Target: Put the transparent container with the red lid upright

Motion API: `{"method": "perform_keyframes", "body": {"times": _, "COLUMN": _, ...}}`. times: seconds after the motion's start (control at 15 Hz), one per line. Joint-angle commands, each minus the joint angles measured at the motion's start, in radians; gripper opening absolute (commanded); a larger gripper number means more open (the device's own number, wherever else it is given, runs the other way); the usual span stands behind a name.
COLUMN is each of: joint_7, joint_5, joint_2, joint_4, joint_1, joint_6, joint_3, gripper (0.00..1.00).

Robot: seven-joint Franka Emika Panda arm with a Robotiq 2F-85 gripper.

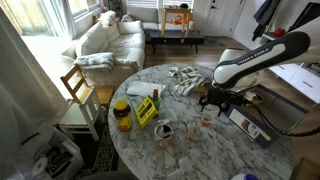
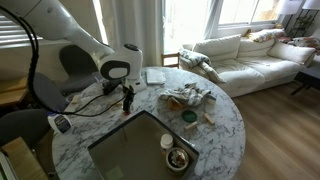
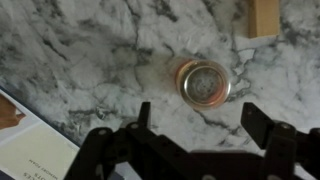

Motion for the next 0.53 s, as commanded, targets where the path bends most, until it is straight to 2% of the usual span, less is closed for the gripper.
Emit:
{"method": "perform_keyframes", "body": {"times": 0.0, "joint_7": -0.12, "joint_5": 0.117, "joint_2": -0.001, "joint_4": 0.001, "joint_1": -0.067, "joint_6": -0.057, "joint_3": 0.024, "gripper": 1.0}}
{"method": "perform_keyframes", "body": {"times": 0.2, "joint_7": -0.156, "joint_5": 0.178, "joint_2": 0.02, "joint_4": 0.022, "joint_1": -0.079, "joint_6": -0.11, "joint_3": 0.022, "gripper": 0.99}}
{"method": "perform_keyframes", "body": {"times": 0.47, "joint_7": -0.13, "joint_5": 0.229, "joint_2": 0.043, "joint_4": 0.047, "joint_1": -0.077, "joint_6": -0.157, "joint_3": 0.016, "gripper": 1.0}}
